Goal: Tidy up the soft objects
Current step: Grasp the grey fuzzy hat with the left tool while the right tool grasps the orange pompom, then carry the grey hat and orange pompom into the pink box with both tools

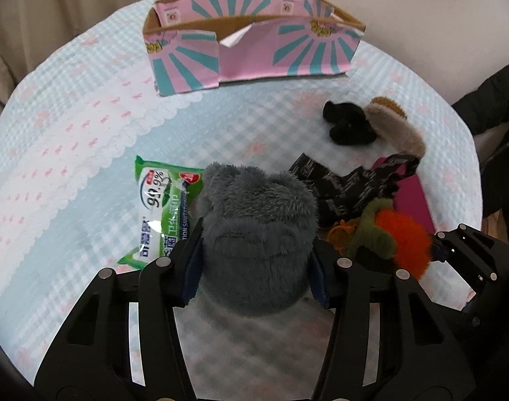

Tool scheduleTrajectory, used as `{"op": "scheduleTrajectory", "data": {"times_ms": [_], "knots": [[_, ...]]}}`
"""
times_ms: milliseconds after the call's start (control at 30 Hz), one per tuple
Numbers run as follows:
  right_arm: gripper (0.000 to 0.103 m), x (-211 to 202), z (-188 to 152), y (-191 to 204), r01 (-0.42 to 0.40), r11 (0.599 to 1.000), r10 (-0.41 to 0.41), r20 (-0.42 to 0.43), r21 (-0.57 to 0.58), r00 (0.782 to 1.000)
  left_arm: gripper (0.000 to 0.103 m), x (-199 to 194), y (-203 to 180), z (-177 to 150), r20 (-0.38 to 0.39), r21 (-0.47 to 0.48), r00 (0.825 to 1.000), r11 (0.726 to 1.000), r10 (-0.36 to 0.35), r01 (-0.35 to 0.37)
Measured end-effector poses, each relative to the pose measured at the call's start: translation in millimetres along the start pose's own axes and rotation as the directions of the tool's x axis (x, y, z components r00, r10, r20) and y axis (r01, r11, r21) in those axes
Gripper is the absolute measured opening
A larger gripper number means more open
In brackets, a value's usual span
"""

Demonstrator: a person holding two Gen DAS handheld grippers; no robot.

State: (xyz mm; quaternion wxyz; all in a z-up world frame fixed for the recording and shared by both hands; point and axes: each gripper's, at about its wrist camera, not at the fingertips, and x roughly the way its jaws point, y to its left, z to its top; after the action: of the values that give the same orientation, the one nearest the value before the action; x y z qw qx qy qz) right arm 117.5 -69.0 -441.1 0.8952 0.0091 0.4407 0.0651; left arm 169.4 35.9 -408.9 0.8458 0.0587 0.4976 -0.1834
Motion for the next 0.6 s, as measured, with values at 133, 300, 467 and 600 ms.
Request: {"op": "scheduleTrajectory", "data": {"times_ms": [133,300,467,600], "knots": [[0.031,-20,12,-3,0.010,1.000,-0.010,0.013,0.012,1.000,0.049,-22,-1,8,0.023,-0.006,1.000,1.000,-0.005,0.005],[0.030,-44,28,-1,0.024,1.000,-0.024,0.036,0.016,0.999,0.049,-54,-1,24,0.059,-0.026,0.998,1.000,-0.006,0.008],[0.030,-78,52,-1,0.030,0.999,-0.032,0.064,0.028,0.997,0.049,-93,0,42,0.102,-0.048,0.995,0.999,-0.004,0.009],[0.030,-108,74,-2,0.035,0.999,-0.038,0.091,0.037,0.995,0.049,-127,2,60,0.136,-0.072,0.991,0.997,0.014,-0.004]]}}
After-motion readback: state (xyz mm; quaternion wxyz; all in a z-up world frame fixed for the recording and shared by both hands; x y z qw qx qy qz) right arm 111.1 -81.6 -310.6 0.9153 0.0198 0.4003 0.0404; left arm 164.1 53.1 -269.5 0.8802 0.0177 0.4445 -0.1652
